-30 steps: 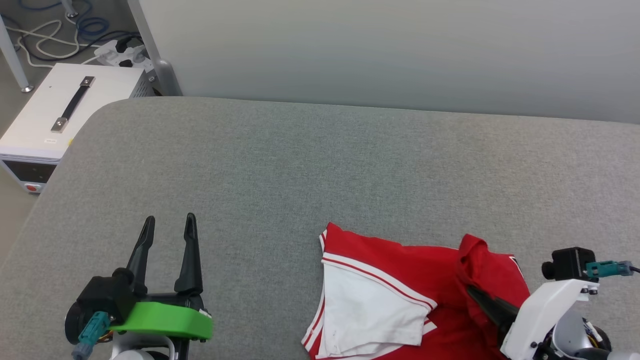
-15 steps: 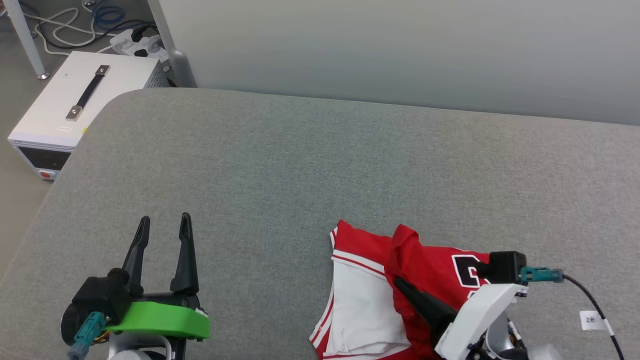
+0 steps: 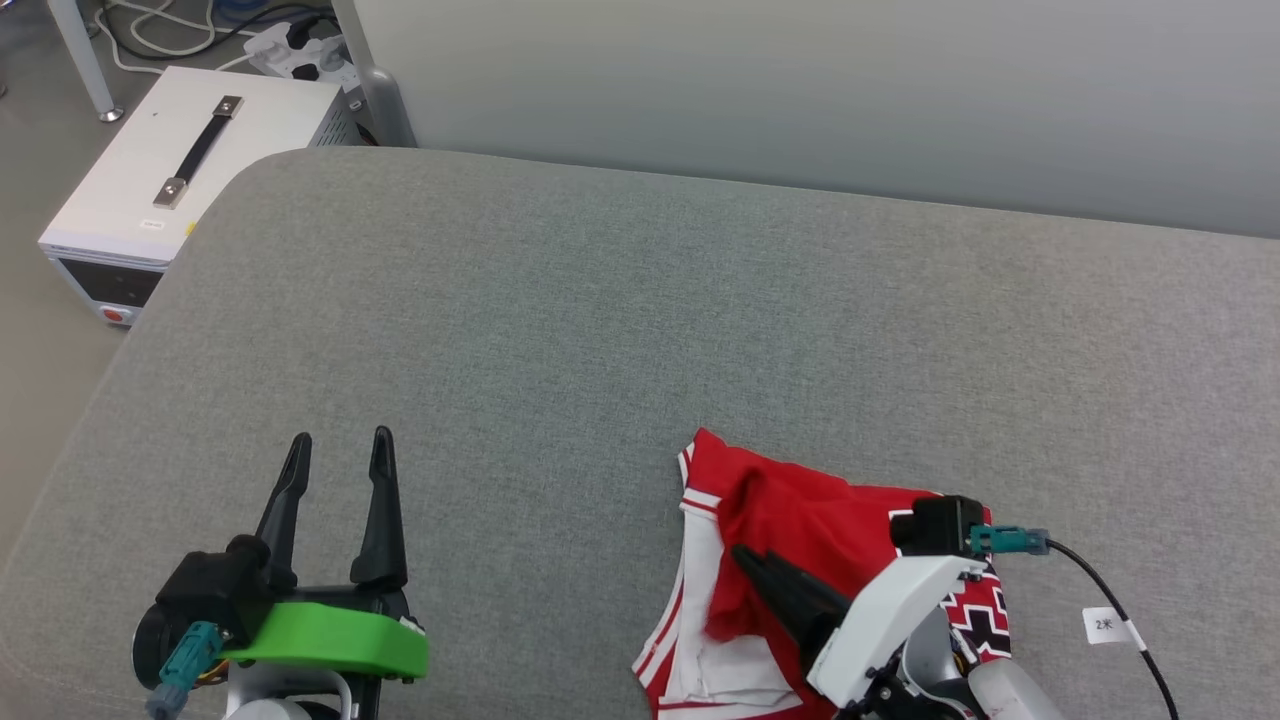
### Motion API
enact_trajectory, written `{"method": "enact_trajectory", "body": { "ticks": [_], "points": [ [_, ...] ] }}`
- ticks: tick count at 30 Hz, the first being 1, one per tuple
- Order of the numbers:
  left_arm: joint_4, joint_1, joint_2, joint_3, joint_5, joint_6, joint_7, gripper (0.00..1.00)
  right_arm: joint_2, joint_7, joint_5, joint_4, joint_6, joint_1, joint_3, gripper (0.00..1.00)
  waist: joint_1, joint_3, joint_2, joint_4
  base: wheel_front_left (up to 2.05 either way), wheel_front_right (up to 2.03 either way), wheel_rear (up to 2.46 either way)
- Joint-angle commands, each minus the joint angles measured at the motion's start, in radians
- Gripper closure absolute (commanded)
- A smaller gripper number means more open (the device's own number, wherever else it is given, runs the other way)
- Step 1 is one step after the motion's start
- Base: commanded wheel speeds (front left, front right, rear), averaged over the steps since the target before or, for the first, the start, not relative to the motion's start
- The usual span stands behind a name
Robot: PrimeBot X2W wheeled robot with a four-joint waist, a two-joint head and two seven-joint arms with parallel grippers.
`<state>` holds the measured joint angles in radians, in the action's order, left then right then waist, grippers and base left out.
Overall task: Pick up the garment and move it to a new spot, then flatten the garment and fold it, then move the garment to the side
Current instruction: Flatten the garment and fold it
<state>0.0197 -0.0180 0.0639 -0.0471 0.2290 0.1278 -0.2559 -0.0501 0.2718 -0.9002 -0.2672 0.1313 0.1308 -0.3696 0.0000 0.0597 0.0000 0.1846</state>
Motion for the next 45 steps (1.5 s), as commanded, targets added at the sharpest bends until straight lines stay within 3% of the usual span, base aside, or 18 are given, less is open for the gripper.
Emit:
{"method": "enact_trajectory", "body": {
  "ticks": [1,5,10,15,22,26,30,37,45],
  "points": [
    [0.002,0.016,-0.005,-0.003,0.003,0.003,-0.006,0.0,0.0,-0.009,-0.022,-0.006,-0.001,0.021,-0.021,0.0,0.0,0.002,0.0,0.002,0.0,0.0,0.0],
    [0.006,0.014,-0.006,-0.007,0.003,0.003,-0.006,0.0,0.0,0.0,-0.144,0.021,-0.001,0.035,-0.106,0.0,0.0,-0.001,0.0,0.0,0.0,0.0,0.0],
    [0.008,0.014,-0.007,-0.006,0.001,0.003,-0.006,0.0,0.0,-0.003,-0.16,0.036,-0.001,0.065,-0.139,0.0,0.0,-0.012,0.0,-0.01,0.0,0.0,0.0],
    [-0.003,0.003,-0.007,0.004,0.0,0.003,-0.006,0.0,-0.01,-0.015,0.033,0.056,-0.001,0.131,-0.05,0.0,0.0,-0.028,0.0,-0.04,0.0,0.0,0.0],
    [-0.024,0.014,-0.004,0.043,0.01,0.003,-0.006,0.0,-0.176,-0.087,0.347,0.166,-0.001,0.197,0.012,0.0,0.0,-0.026,0.0,-0.075,0.0,0.0,0.0],
    [-0.029,0.029,-0.006,0.064,0.028,0.003,-0.006,0.0,-0.252,-0.177,0.458,0.22,-0.001,0.199,0.076,0.0,0.0,-0.016,0.0,-0.095,0.0,0.0,0.0],
    [-0.024,0.038,-0.008,0.089,0.036,0.003,-0.006,0.0,-0.281,-0.268,0.528,0.25,-0.001,0.149,0.164,0.0,0.0,-0.014,0.0,-0.109,0.0,0.0,0.0],
    [-0.015,0.034,-0.007,0.097,0.042,0.003,-0.006,0.0,-0.249,-0.396,0.59,0.307,-0.001,0.009,0.296,0.0,0.0,-0.005,0.0,-0.134,0.0,0.0,0.0],
    [-0.007,0.017,-0.003,0.105,0.043,0.003,-0.006,0.0,-0.12,-0.504,0.628,0.341,-0.001,-0.149,0.392,0.0,0.0,-0.015,0.0,-0.15,0.0,0.0,0.0]
  ]
}}
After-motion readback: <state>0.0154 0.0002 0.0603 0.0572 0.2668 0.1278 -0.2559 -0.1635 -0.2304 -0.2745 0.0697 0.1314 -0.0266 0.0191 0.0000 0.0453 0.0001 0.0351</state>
